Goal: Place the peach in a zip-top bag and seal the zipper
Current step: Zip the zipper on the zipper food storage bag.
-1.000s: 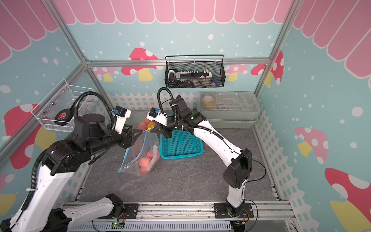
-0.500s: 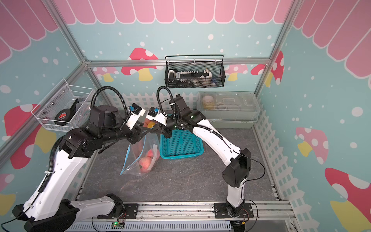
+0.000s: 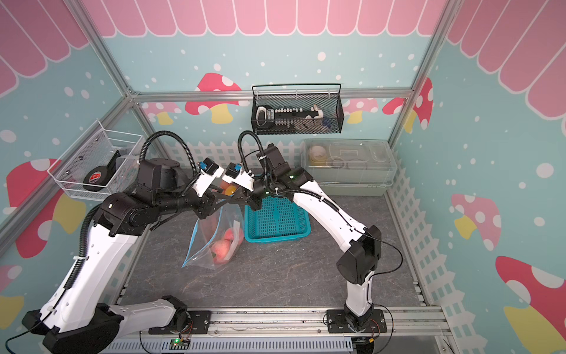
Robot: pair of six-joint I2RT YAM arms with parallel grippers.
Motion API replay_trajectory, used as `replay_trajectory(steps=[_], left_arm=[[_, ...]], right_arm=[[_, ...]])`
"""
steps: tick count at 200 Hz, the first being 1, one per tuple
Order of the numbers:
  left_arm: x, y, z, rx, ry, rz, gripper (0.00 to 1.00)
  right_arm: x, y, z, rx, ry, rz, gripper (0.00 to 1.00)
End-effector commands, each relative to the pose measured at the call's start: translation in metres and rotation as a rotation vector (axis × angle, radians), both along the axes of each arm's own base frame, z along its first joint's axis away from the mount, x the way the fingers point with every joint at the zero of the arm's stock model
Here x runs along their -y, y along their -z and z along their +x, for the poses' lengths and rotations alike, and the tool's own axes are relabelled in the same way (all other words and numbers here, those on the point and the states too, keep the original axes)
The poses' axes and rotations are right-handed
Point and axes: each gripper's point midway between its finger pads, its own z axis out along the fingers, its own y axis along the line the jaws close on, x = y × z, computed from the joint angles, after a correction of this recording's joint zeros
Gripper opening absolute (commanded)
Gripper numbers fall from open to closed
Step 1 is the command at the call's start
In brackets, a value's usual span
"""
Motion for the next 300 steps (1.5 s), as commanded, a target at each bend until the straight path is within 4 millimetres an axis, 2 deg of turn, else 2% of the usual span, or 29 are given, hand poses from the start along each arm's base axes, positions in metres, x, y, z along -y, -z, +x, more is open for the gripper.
replay_trajectory(steps=[1,78,195,225,257,300], left_arm=[[0.002,0.008,0.004,0.000,0.027,0.025,0.38],[0.002,0.019,0.009,-0.015,0.023,0.045,0.26],[-0.004,0.024,0.005,0.027,0.010,0.054,0.26],[-0.005,0.026,0.005,0.024,0.010,0.059,0.21],[-0.006,0.026,0.005,0.028,0.007,0.058,0.11],[-0.010,0.023,0.003,0.039,-0.011,0.057,0.09]], right_arm=[[-0.004,-0.004,-0.005,-0.011,-0.031,0.013,0.00],[-0.003,-0.004,-0.004,-0.005,-0.026,0.007,0.00],[-0.006,-0.002,-0.003,-0.016,-0.034,0.010,0.00],[-0.006,-0.003,-0.002,-0.017,-0.032,0.011,0.00],[-0.006,-0.002,-0.001,-0.013,-0.026,0.006,0.00],[-0.006,-0.003,0.005,-0.012,0.006,-0.001,0.00]])
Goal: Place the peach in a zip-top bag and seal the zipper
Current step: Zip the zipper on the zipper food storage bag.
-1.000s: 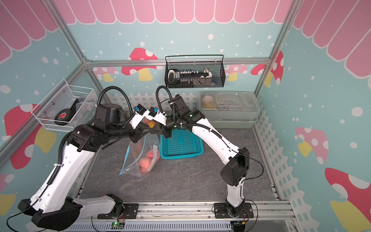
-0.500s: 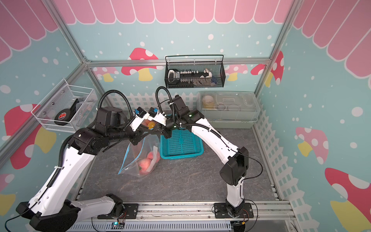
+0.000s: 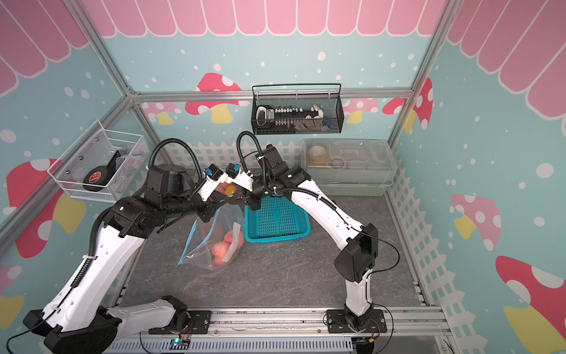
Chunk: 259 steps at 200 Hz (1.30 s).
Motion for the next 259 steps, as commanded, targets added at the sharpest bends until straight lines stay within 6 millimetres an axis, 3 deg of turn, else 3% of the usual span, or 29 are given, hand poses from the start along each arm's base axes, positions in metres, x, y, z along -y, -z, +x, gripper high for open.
replay_trajectory(steps=[1,11,16,43,259], left_arm=[[-0.007,-0.002,-0.002,0.027,-0.006,0.018,0.09],[-0.008,-0.004,-0.004,0.033,-0.008,0.012,0.09],[-0.008,-0.005,-0.004,0.038,-0.009,0.011,0.09],[-0.013,-0.005,-0.007,0.046,-0.025,0.010,0.09],[-0.043,-0.017,-0.020,0.108,-0.160,0.016,0.11]], right_arm=[[-0.003,-0.012,0.001,0.010,0.004,0.020,0.00],[-0.003,-0.013,0.003,0.010,0.014,0.018,0.00],[-0.008,0.001,0.009,-0.013,0.019,-0.002,0.00],[-0.010,0.004,0.016,-0.018,0.040,-0.009,0.00],[0.004,-0.004,0.068,-0.004,0.297,0.014,0.00]])
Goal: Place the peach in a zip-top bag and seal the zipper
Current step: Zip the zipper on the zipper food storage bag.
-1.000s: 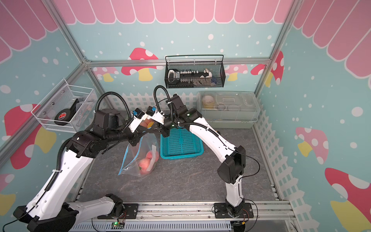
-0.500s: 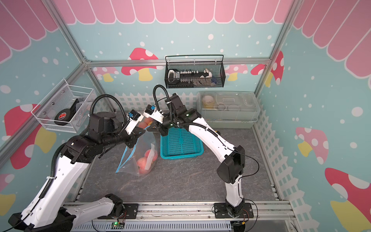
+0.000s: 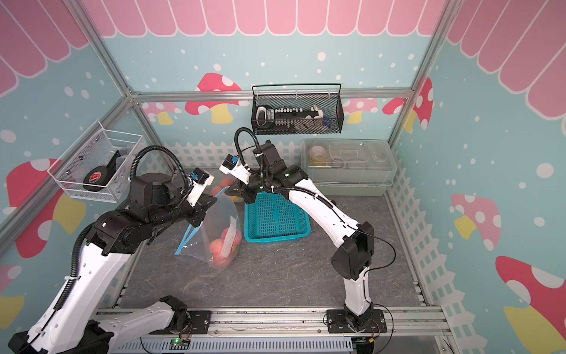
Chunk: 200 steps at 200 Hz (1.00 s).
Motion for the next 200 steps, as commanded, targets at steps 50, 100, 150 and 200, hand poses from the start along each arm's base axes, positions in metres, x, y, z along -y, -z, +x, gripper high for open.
replay_trajectory(steps=[50,100,150,200], left_arm=[[-0.014,-0.009,-0.012,0.020,-0.051,-0.012,0.11],[-0.021,-0.008,-0.015,0.020,-0.087,-0.015,0.11],[-0.026,-0.006,-0.019,0.016,-0.109,-0.018,0.11],[-0.028,-0.006,-0.022,0.011,-0.121,-0.019,0.11]], right_arm=[[0.026,-0.002,0.048,-0.022,0.261,0.029,0.00],[0.031,-0.010,0.057,-0.036,0.362,0.142,0.00],[0.035,-0.005,0.062,-0.047,0.404,0.143,0.00],[0.039,-0.002,0.069,-0.046,0.464,0.149,0.00]])
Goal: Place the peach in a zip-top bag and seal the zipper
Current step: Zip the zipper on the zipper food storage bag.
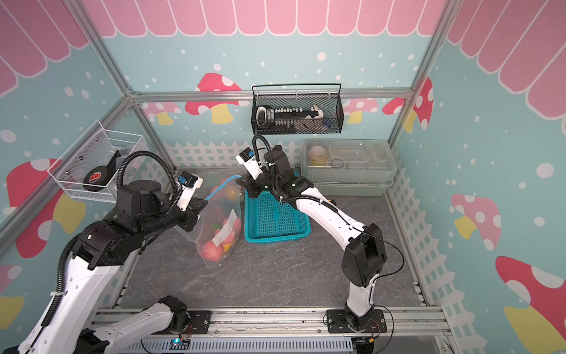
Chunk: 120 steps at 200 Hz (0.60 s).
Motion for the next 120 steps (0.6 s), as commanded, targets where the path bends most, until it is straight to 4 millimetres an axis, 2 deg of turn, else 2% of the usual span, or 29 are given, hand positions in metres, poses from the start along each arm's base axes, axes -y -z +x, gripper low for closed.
replay_trajectory(steps=[1,120], left_arm=[[-0.007,-0.002,-0.007,0.003,-0.018,0.001,0.11],[-0.016,-0.004,-0.019,0.017,-0.041,-0.002,0.11]], right_arm=[[0.016,-0.014,0.014,0.022,0.104,0.026,0.00],[0.026,-0.006,0.036,0.004,0.233,0.029,0.00]])
